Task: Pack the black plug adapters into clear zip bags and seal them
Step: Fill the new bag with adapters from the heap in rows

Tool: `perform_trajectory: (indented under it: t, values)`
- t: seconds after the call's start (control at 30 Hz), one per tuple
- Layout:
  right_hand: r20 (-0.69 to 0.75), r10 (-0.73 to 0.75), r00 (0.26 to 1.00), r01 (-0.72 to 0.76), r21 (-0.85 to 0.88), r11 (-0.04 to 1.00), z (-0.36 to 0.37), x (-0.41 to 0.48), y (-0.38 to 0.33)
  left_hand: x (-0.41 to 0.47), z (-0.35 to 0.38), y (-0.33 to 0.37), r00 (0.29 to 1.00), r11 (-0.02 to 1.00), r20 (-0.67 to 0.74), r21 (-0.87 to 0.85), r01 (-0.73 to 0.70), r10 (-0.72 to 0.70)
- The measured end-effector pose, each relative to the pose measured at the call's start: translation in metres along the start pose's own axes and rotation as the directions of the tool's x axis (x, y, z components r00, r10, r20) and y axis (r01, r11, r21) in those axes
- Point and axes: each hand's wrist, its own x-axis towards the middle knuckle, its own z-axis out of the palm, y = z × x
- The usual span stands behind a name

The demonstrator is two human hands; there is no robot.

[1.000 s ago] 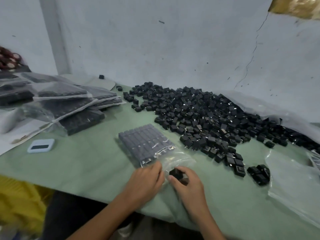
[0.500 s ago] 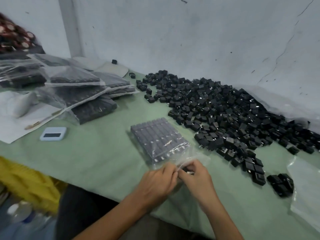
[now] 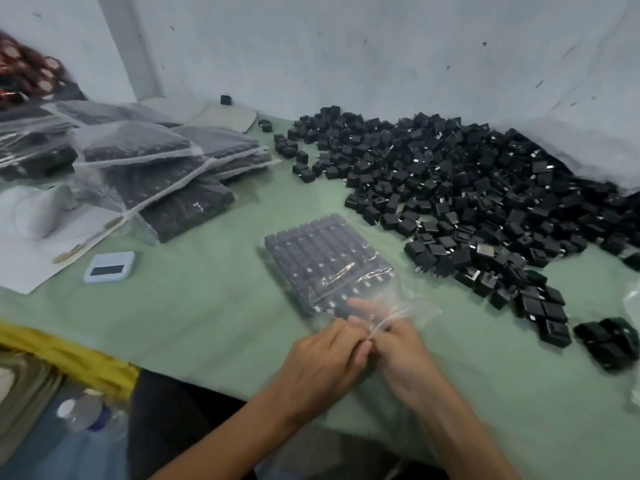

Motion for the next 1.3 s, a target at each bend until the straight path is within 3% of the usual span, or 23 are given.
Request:
perform_trajectory:
  t: [0.07, 0.13, 0.27, 0.4, 0.53, 0.63, 0.77, 0.87, 0.93, 1.07, 1.17, 1.27, 1.3]
  values:
    - [0.106, 0.012, 0.994, -0.008, -0.042, 0.999, -0.004, -0.002, 0.002, -0.002, 0.0, -0.002, 1.0, 0.999, 0.018, -0.041, -0.022, 0.023]
    - [0.165, -0.048, 0.985, 0.075, -0.161, 0.984, -0.003, -0.003, 0.0, -0.003, 0.0, -0.003, 0.999, 0.998, 0.03, -0.066, -0.021, 0.023]
    - [0.14, -0.112, 0.984, 0.146, -0.271, 0.951, 0.002, 0.004, -0.001, -0.004, 0.0, -0.003, 0.999, 0.998, 0.029, -0.059, -0.011, 0.013]
    - [0.003, -0.015, 1.0, 0.016, -0.308, 0.951, 0.006, 0.017, 0.0, -0.003, -0.004, -0.002, 0.999, 0.996, 0.045, -0.085, 0.017, -0.014]
    - [-0.136, 0.315, 0.939, -0.335, -0.171, 0.927, 0.017, 0.037, -0.005, -0.003, -0.006, 0.0, 0.999, 0.994, 0.049, -0.109, 0.015, -0.01]
    - [-0.164, 0.351, 0.922, -0.377, -0.174, 0.91, 0.023, 0.036, -0.004, -0.003, -0.008, -0.001, 0.998, 0.993, 0.054, -0.119, 0.014, -0.008]
    - [-0.082, 0.323, 0.943, -0.333, -0.284, 0.899, 0.023, 0.028, -0.01, -0.001, -0.012, -0.003, 0.994, 0.983, 0.106, -0.176, 0.045, -0.027]
    - [0.029, 0.118, 0.993, -0.097, -0.391, 0.915, 0.013, 0.019, -0.006, -0.001, -0.021, -0.021, 0.987, 0.974, 0.088, -0.172, 0.151, -0.137]
    - [0.053, 0.004, 0.999, 0.023, -0.506, 0.862, 0.005, 0.017, -0.001, -0.001, -0.029, -0.045, 0.968, 0.964, 0.09, -0.11, 0.241, -0.232]
    - [0.048, -0.002, 0.999, 0.033, -0.651, 0.758, 0.003, 0.016, 0.002, 0.004, -0.04, -0.087, 0.93, 0.966, 0.272, -0.004, 0.257, -0.246]
    - [0.07, 0.021, 0.997, 0.026, -0.604, 0.796, -0.002, 0.019, 0.003, 0.01, -0.035, -0.097, 0.947, 0.984, 0.273, -0.018, 0.18, -0.168]
    - [0.096, 0.023, 0.995, 0.05, -0.692, 0.72, -0.011, 0.029, -0.012, 0.019, -0.022, -0.1, 0.957, 0.987, 0.25, -0.015, 0.157, -0.148]
    - [0.084, 0.032, 0.996, 0.032, -0.665, 0.746, -0.015, 0.036, -0.017, 0.024, -0.017, -0.101, 0.958, 0.987, 0.244, -0.013, 0.157, -0.149]
